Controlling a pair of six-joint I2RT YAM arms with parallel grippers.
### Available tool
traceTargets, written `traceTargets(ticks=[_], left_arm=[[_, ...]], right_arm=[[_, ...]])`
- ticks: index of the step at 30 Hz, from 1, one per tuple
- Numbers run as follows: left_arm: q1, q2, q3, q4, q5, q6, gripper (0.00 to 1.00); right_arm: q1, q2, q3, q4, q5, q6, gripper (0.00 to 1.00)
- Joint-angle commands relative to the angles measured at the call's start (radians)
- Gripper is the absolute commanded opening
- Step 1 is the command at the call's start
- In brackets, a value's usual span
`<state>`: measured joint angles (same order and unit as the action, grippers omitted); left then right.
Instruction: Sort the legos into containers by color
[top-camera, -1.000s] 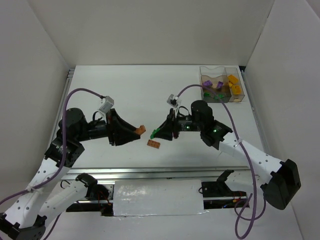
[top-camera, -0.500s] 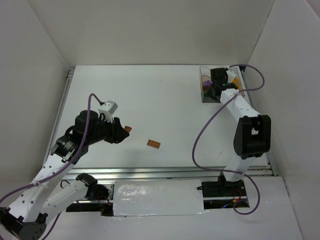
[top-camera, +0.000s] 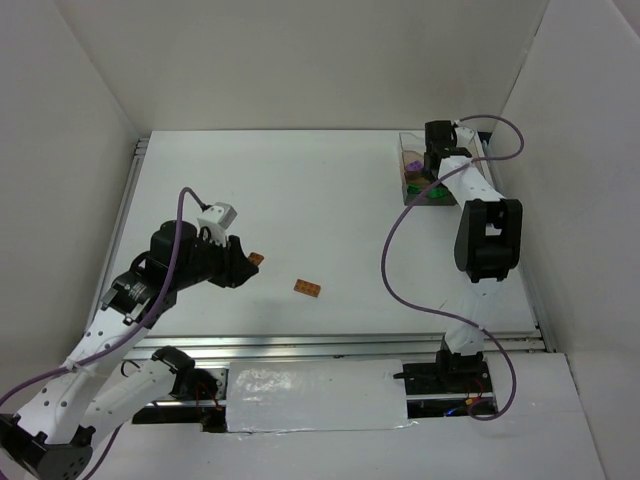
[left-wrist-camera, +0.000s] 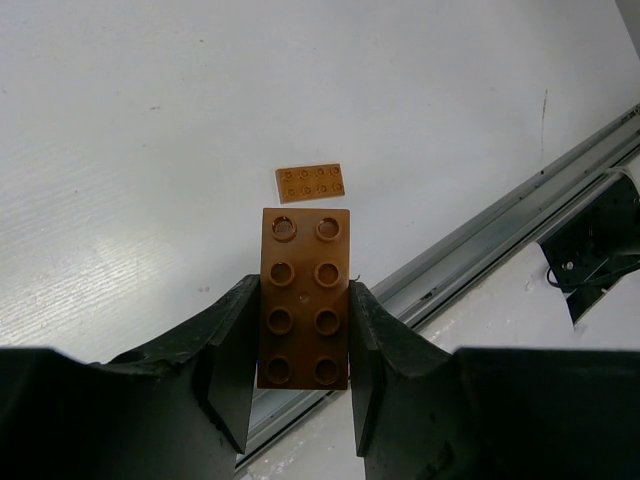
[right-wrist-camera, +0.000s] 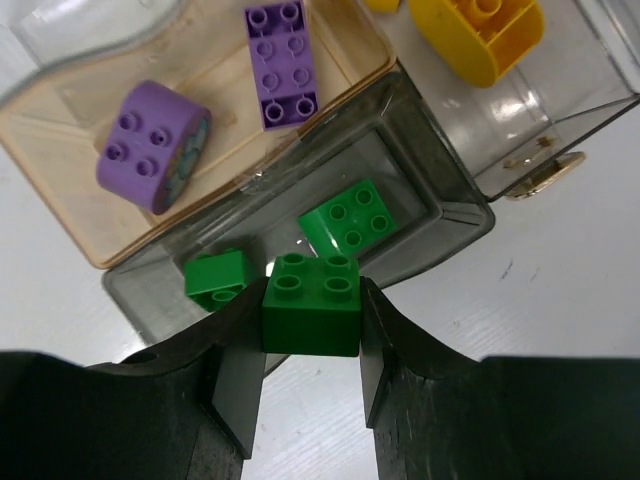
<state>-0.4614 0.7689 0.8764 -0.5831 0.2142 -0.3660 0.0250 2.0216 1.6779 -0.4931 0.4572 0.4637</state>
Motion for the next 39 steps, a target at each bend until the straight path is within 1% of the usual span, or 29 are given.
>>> traceTargets(ticks=[1, 5, 8, 9, 11, 13, 14, 15, 17, 20, 21, 25, 26, 27, 28, 29, 30, 31, 32, 33, 34, 35, 36, 37, 38, 39], left_arm=[[-0.006, -0.002, 0.007, 0.028, 0.021, 0.022, 0.00], [-0.005, 0.007, 0.009, 0.026, 0.028, 0.025, 0.00], [-0.005, 0.004, 0.007, 0.029, 0.040, 0.030, 0.00], [-0.005, 0.004, 0.006, 0.032, 0.042, 0.030, 0.00], [-0.006, 0.006, 0.006, 0.031, 0.040, 0.027, 0.00], [-0.005, 0.010, 0.007, 0.031, 0.043, 0.030, 0.00], [-0.005, 0.012, 0.009, 0.029, 0.042, 0.030, 0.00], [-0.005, 0.012, 0.009, 0.029, 0.040, 0.030, 0.00], [-0.006, 0.009, 0.009, 0.029, 0.039, 0.029, 0.00], [-0.005, 0.009, 0.007, 0.028, 0.033, 0.025, 0.00], [-0.005, 0.007, 0.009, 0.029, 0.030, 0.025, 0.00], [-0.005, 0.007, 0.012, 0.025, 0.014, 0.021, 0.00], [-0.005, 0.006, 0.015, 0.023, 0.023, 0.022, 0.00], [-0.005, 0.003, 0.013, 0.026, 0.036, 0.024, 0.00], [-0.005, 0.000, 0.015, 0.031, 0.057, 0.025, 0.00], [-0.005, -0.002, 0.015, 0.040, 0.082, 0.029, 0.00], [-0.003, -0.006, 0.016, 0.045, 0.137, 0.030, 0.00], [-0.003, -0.010, 0.015, 0.049, 0.170, 0.036, 0.00], [-0.002, -0.014, 0.010, 0.071, 0.210, 0.041, 0.00], [-0.003, -0.022, 0.009, 0.077, 0.308, 0.054, 0.00], [-0.002, -0.025, 0.009, 0.083, 0.353, 0.062, 0.00], [-0.003, -0.031, 0.004, 0.095, 0.396, 0.065, 0.00], [-0.005, -0.045, 0.003, 0.117, 0.478, 0.068, 0.00], [-0.008, -0.051, -0.001, 0.123, 0.513, 0.075, 0.00], [-0.008, -0.069, -0.002, 0.132, 0.546, 0.076, 0.00], [-0.010, -0.080, -0.005, 0.153, 0.609, 0.076, 0.00]], right_arm=[[-0.002, 0.028, 0.060, 0.022, -0.009, -0.043, 0.04], [-0.002, 0.063, 0.089, 0.005, -0.043, -0.054, 0.05], [-0.002, 0.080, 0.089, 0.014, -0.061, -0.060, 0.10], [-0.002, 0.086, 0.091, 0.017, -0.069, -0.060, 0.14], [-0.002, 0.094, 0.100, 0.016, -0.075, -0.065, 0.16], [-0.002, 0.104, 0.114, 0.004, -0.092, -0.069, 0.25], [-0.002, 0.108, 0.115, -0.007, -0.095, -0.068, 0.37], [-0.002, 0.101, 0.111, -0.004, -0.103, -0.066, 0.46], [-0.002, 0.085, 0.099, -0.001, -0.106, -0.059, 0.58], [0.000, 0.054, 0.075, -0.004, -0.112, -0.043, 0.72], [-0.002, 0.046, 0.074, -0.013, -0.115, -0.036, 0.74], [0.019, -0.018, 0.062, -0.041, -0.141, -0.011, 0.75], [0.033, -0.071, 0.048, -0.038, -0.188, -0.011, 0.75], [0.047, -0.105, -0.005, -0.027, -0.228, -0.026, 0.75], [0.093, -0.142, -0.038, -0.012, -0.280, -0.039, 0.75], [0.117, -0.215, -0.075, 0.028, -0.428, -0.054, 0.75], [0.142, -0.248, -0.149, 0.048, -0.534, -0.094, 0.75], [0.170, -0.283, -0.187, 0.071, -0.652, -0.115, 0.74], [0.231, -0.350, -0.226, 0.118, -0.893, -0.135, 0.74], [0.266, -0.381, -0.306, 0.143, -0.993, -0.163, 0.74], [0.306, -0.420, -0.349, 0.215, -1.065, -0.165, 0.74], [0.396, -0.498, -0.390, 0.252, -1.115, -0.166, 0.74], [0.444, -0.532, -0.471, 0.295, -1.182, -0.157, 0.74], [0.487, -0.596, -0.503, 0.371, -1.212, -0.152, 0.74], [0.557, -0.625, -0.555, 0.404, -1.238, -0.149, 0.74], [0.584, -0.655, -0.584, 0.444, -1.291, -0.140, 0.74]])
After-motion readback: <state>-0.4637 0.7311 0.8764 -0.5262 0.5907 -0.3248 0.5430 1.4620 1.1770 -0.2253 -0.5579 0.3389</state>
